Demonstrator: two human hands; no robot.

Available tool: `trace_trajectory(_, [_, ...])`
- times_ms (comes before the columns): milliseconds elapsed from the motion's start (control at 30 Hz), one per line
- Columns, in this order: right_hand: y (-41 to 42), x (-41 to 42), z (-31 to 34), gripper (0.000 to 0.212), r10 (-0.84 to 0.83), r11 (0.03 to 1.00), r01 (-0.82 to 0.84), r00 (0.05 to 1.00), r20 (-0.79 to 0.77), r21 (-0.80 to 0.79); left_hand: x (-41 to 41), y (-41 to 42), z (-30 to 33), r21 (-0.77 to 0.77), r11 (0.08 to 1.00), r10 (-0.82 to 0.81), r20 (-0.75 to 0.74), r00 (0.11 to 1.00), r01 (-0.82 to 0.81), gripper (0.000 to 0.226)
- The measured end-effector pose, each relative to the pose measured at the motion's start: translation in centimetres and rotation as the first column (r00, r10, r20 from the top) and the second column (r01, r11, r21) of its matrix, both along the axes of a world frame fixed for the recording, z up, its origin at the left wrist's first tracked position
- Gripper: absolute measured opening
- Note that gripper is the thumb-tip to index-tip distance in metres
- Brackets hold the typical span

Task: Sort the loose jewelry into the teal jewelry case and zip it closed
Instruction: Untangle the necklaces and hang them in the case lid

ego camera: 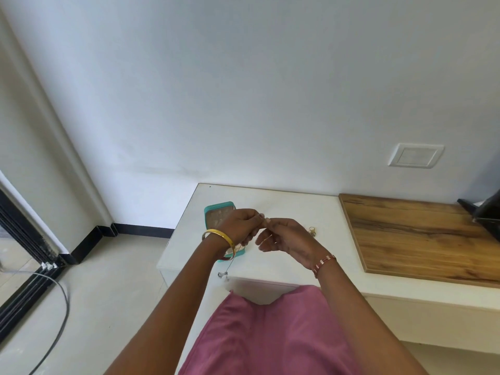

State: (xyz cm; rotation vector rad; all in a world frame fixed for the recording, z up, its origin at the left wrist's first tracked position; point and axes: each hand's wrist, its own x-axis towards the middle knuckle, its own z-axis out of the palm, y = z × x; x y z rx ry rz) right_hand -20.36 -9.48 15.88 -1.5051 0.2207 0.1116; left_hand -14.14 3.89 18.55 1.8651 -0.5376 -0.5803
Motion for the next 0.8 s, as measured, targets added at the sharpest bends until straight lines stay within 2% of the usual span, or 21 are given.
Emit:
trace_trajectory(133, [0.0,-0.2,0.2,0.041,-0.009,0.999,0.008,1.0,0.021,0.032,0.2,0.5,0.1,-0.001,0.999,0.041,0.015,0.999,-0.041,0.031])
trace_trajectory(200, [-0.1,-0.3,0.5,0.034,-0.045,0.999,0.044,0.998,0.054,0.023,0.3,0.8,0.0,0.02,0.999,0.047,0.022,0.999,-0.048,0.031])
trace_trajectory(300, [0.1,-0.1,0.7,0.01,-0.068,0.992,0.078,0.991,0.111,-0.094,0.1,0.9,-0.2,0.042,0.998,0.04,0.024,0.999,-0.041,0.03])
trace_trajectory(333, [0.1,0.0,0.7,0.01,-0.055,0.99,0.069,0.992,0.115,-0.119,0.0,0.8,-0.1,0.042,0.998,0.036,0.022,0.999,-0.037,0.03])
trace_trajectory(467, [0.4,-0.1,1.0,0.025,-0.005,0.996,0.011,0.998,0.066,-0.084,-0.3,0.8,0.4,-0.015,0.999,0.043,0.001,0.999,-0.043,0.032])
trace_trajectory(533, [0.3,-0.4,1.3,0.036,-0.03,0.995,0.035,0.998,0.06,-0.09,-0.1,1.0,0.5,-0.014,0.998,0.055,0.004,0.999,-0.054,0.031])
trace_trajectory(600, [0.1,-0.7,1.6,0.038,-0.074,0.991,0.081,0.994,0.077,-0.104,0.3,1.3,0.2,0.012,0.997,0.074,0.008,0.997,-0.074,0.03])
trace_trajectory(667, [-0.2,-0.9,1.9,0.037,-0.106,0.992,0.112,0.99,0.098,-0.063,0.8,1.7,-0.1,0.048,0.994,0.102,0.012,0.995,-0.102,0.031])
trace_trajectory(800, [-0.7,-1.0,2.3,0.029,-0.144,0.98,0.124,0.982,0.123,0.154,1.4,2.3,-1.1,0.062,0.986,0.157,0.005,0.988,-0.157,0.034])
